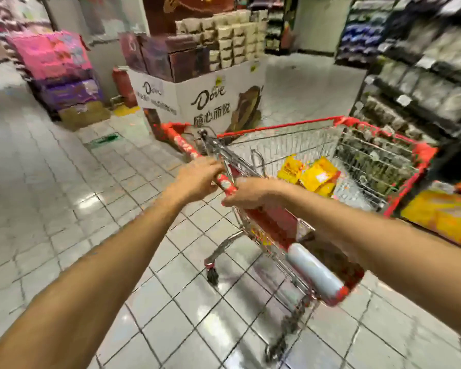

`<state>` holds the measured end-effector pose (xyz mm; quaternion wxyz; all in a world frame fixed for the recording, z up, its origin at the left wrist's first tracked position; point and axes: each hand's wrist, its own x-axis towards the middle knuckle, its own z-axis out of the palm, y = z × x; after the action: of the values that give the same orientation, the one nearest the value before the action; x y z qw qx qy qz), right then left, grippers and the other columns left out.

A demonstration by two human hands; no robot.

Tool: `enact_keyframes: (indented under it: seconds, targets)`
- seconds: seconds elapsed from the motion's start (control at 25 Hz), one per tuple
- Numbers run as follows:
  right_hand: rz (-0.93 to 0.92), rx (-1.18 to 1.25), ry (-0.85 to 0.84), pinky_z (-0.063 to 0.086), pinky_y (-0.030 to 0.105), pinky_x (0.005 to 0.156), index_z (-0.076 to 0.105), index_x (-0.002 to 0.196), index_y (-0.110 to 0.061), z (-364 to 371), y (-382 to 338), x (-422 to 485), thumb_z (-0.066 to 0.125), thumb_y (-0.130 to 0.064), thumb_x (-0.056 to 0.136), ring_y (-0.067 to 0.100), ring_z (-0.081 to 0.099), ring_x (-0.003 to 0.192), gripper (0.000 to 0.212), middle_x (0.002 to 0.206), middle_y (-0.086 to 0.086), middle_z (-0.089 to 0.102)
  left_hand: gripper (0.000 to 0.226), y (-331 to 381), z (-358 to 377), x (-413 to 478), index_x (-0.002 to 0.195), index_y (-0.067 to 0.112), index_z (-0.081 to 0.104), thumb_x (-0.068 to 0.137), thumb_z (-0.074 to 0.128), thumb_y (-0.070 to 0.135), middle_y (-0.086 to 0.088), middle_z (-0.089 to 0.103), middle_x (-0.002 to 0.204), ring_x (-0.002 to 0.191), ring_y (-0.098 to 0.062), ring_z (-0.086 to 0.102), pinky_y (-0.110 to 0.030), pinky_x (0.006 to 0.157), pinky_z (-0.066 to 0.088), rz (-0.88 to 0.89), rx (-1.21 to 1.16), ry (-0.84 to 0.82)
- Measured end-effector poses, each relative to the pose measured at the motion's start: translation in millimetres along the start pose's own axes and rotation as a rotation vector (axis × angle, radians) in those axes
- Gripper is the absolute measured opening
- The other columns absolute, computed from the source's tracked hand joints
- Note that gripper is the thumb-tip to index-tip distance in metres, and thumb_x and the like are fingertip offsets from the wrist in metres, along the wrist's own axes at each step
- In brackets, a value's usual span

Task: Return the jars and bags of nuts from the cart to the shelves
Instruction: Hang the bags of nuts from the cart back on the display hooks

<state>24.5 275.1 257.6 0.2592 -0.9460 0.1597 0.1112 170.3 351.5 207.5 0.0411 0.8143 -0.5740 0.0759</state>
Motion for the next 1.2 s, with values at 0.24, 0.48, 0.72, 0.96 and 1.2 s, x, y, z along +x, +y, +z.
enact_keyframes:
  seconds: [0.24, 0.48, 0.72, 0.96, 1.2]
  targets:
    - [0.569, -0.215, 0.499, 0.046, 0.035, 0.083, 0.052, 0.121, -0.008, 59.1, -32.5, -0.7, 0.047, -0.021, 0.094, 0.032, 0.059, 0.112, 0.03, 0.122, 0.013, 0.061, 0.025, -12.5, 14.0, 16.4, 0.102, 0.012, 0.061, 0.084, 0.059, 0.029, -0.015, 0.065, 0.106, 0.103, -0.035, 0.059, -0.04, 0.083, 0.042, 0.273, -0.015, 0.069]
    - [0.859, -0.254, 0.583, 0.047, 0.041, 0.089, 0.056, 0.118, -0.008, 82.3, -51.4, -21.6, 0.055, -0.02, 0.09, 0.032, 0.058, 0.114, 0.03, 0.122, 0.012, 0.062, 0.033, -19.6, 6.8, 3.6, 0.105, 0.018, 0.059, 0.083, 0.06, 0.042, -0.009, 0.066, 0.109, 0.103, -0.03, 0.061, -0.037, 0.078, 0.047, 0.55, 0.069, -0.015]
    - [0.878, -0.345, 0.558, 0.048, 0.039, 0.082, 0.058, 0.11, -0.011, 124.6, -65.4, -80.2, 0.053, -0.025, 0.089, 0.032, 0.062, 0.101, 0.026, 0.108, 0.012, 0.066, 0.034, -1.2, 7.1, -56.4, 0.098, 0.021, 0.06, 0.081, 0.053, 0.049, -0.007, 0.072, 0.09, 0.083, -0.031, 0.069, -0.036, 0.067, 0.051, 0.641, 0.216, 0.09]
    - [0.891, -0.377, 0.556, 0.043, 0.033, 0.067, 0.058, 0.1, -0.011, 163.3, -89.2, -140.3, 0.056, -0.024, 0.086, 0.028, 0.063, 0.085, 0.019, 0.079, 0.004, 0.055, 0.039, 30.3, -8.5, -127.6, 0.1, 0.023, 0.058, 0.088, 0.044, 0.058, 0.002, 0.069, 0.084, 0.064, -0.021, 0.062, -0.026, 0.051, 0.034, 0.711, 0.234, 0.129]
    - [0.885, -0.385, 0.558, 0.051, 0.034, 0.068, 0.057, 0.095, -0.011, 214.3, -124.8, -200.0, 0.056, -0.034, 0.089, 0.024, 0.057, 0.073, 0.023, 0.07, -0.002, 0.049, 0.035, 54.6, -25.1, -209.6, 0.098, 0.021, 0.058, 0.088, 0.049, 0.053, 0.006, 0.048, 0.06, 0.058, -0.021, 0.053, -0.024, 0.049, 0.033, 0.729, 0.192, 0.092]
